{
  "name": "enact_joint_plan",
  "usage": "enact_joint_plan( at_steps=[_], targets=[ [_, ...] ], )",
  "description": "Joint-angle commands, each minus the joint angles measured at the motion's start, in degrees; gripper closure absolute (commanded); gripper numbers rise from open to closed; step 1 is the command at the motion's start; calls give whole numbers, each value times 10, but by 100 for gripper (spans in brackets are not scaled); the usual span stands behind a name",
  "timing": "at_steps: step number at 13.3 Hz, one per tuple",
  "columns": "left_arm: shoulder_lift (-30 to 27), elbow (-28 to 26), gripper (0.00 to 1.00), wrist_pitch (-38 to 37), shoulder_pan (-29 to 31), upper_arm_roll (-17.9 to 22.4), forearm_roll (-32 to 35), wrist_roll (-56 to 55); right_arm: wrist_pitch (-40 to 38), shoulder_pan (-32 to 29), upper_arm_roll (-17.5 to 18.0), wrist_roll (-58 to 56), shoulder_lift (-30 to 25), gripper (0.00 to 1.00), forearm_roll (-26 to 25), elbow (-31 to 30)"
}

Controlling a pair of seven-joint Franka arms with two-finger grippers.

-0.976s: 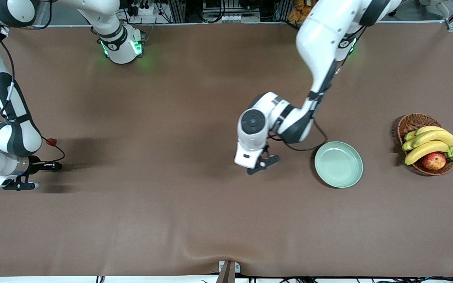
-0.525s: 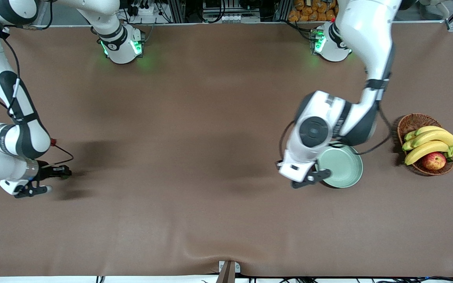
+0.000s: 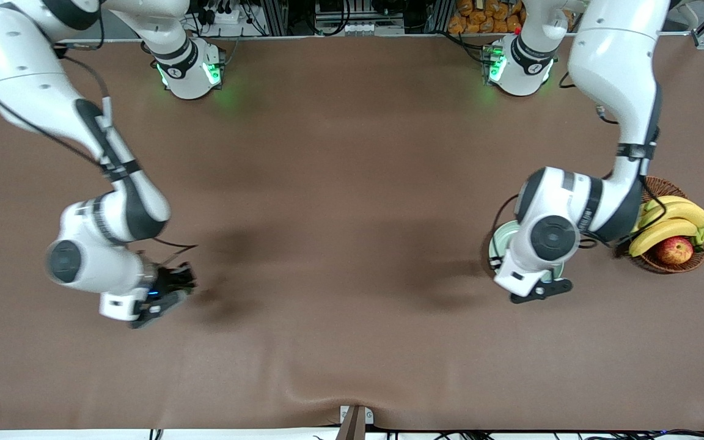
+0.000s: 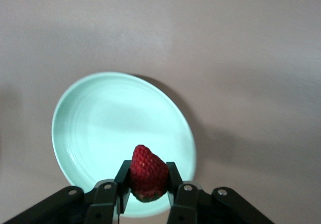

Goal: Collect all strawberries into plate
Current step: 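Lower the strawberry onto the plate with the left gripper while the right gripper carries another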

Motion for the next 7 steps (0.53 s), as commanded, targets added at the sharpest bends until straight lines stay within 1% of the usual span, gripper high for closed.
enact_joint_plan(
  at_steps=[1,2,3,4,5,6,7],
  targets=[
    [-24,-116,91,123,43,-10,14,24,-3,75,-7,-3,-3,100,-17,8],
    [-25,-136,86,148,46,-10,14,33,-2,106,-8,0,-2,100,-16,15],
    [-23,-139,78,150,47,-9,14,38,-1,131,-9,1,0,100,-16,22],
    [-23,-139,65,150,48,-9,14,38,1,156,-9,1,5,100,-16,29],
    [-27,-139,47,149,48,-9,14,38,16,181,-9,1,10,100,-16,34],
    [-32,-139,20,149,48,-9,14,38,42,208,-10,5,19,100,-16,35],
    [-38,-139,0,148,49,-9,14,40,73,236,-14,20,29,100,-15,37]
  ],
)
